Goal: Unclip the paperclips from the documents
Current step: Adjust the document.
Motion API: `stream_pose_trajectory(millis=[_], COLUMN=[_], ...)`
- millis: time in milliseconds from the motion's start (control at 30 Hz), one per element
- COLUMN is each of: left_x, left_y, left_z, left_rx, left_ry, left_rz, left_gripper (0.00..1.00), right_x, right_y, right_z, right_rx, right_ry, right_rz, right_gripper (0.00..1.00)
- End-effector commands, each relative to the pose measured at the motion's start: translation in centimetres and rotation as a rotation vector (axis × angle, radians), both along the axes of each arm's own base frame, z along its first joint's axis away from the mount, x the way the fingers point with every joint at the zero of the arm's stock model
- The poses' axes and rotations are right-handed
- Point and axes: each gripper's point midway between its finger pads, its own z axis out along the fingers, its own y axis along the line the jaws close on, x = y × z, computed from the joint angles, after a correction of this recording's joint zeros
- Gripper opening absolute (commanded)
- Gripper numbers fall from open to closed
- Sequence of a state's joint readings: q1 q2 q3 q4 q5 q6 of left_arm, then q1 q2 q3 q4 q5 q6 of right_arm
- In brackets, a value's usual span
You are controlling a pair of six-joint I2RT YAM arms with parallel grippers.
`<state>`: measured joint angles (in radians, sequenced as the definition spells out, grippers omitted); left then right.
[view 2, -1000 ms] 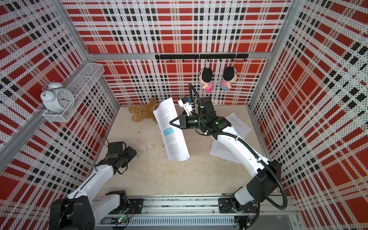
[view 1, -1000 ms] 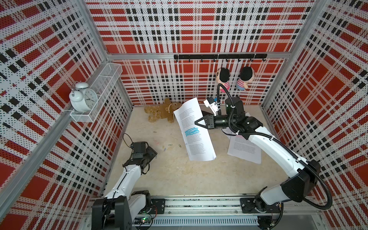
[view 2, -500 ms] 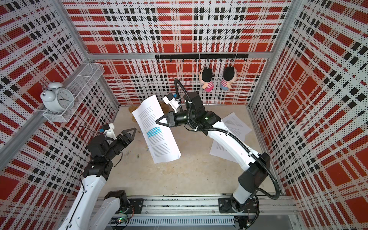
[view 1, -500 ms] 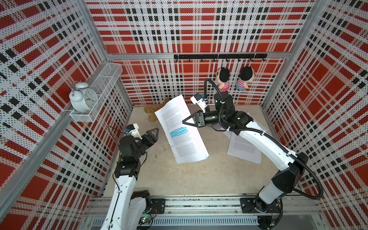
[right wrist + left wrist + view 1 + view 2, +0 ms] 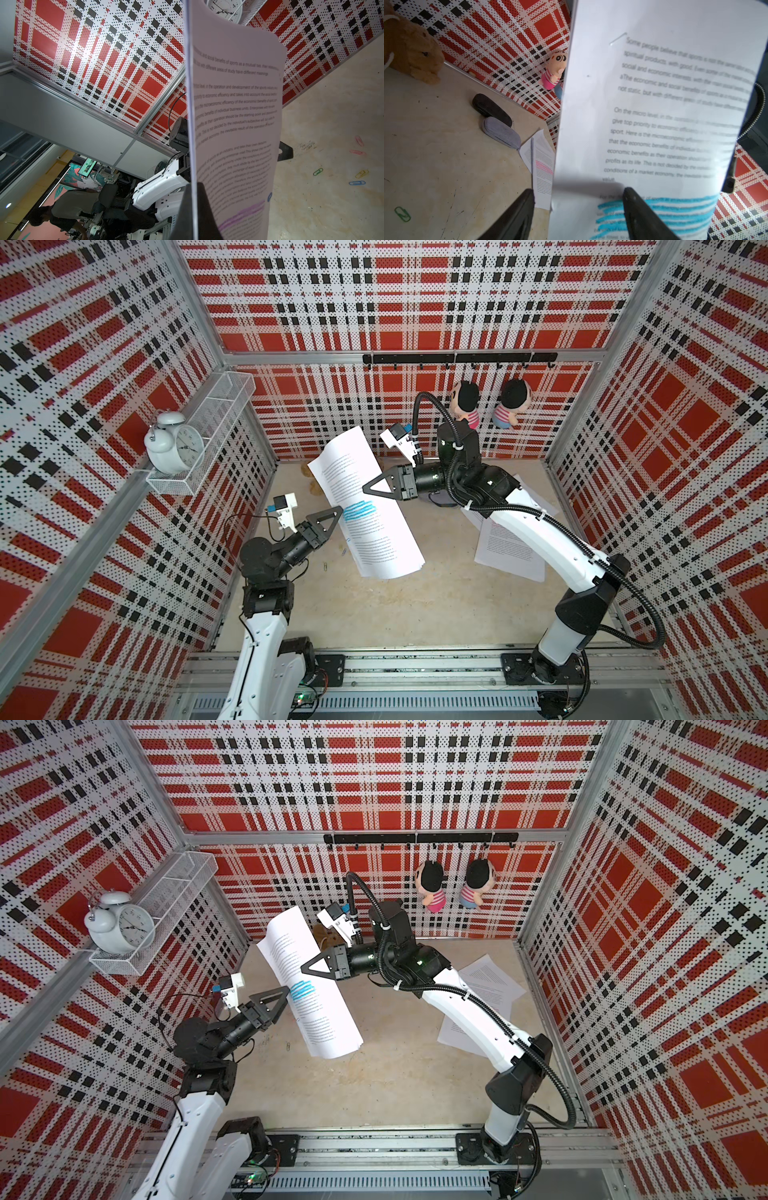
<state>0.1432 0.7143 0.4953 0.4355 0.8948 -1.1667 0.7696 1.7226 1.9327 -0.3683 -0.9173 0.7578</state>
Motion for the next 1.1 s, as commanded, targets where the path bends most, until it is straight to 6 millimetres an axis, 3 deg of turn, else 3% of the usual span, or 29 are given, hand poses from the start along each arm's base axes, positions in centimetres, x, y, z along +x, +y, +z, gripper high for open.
stream_pose_trajectory(millis=[0,167,267,500,767,900,1067], left_x=[-1.5,-3.1,-3.8,-4.6,-4.7,-4.7,-4.7], left_y=[-0.6,-1.2,-1.8,-2.2,-2.0,-2.1,-2.1], left_z=[1.6,3.8,4.1,4.0,3.7,3.8,4.0], left_rx=[-0.022,-0.107,-0.103,-0.106,-0.114,-0.110,-0.116], left_ry=[-0.059,-0.122,-0.123,-0.107,-0.094,-0.092,-0.090], left_rz=[-0.060,-0.134,-0.174,-0.211,-0.205,-0.215,-0.215], left_gripper=[0.70,0.67,0.64,0.56,0.50,0.48,0.35], right_x=[-0.3,-0.5,-0.6,-0.3,1.0,1.4,2.3], right_y=[0.0,0.3,0.3,0.2,-2.6,-3.0,-3.0], right_z=[1.5,2.0,2.4,2.7,4.2,4.2,3.7], right_rx=[0.038,0.057,0.066,0.068,0.083,0.088,0.087], right_ry=[-0.020,-0.016,-0.020,-0.031,-0.063,-0.067,-0.074], right_rz=[0.018,0.051,0.070,0.098,0.062,0.057,0.051], right_gripper=[0.00,0.00,0.00,0.00,0.00,0.00,0.00])
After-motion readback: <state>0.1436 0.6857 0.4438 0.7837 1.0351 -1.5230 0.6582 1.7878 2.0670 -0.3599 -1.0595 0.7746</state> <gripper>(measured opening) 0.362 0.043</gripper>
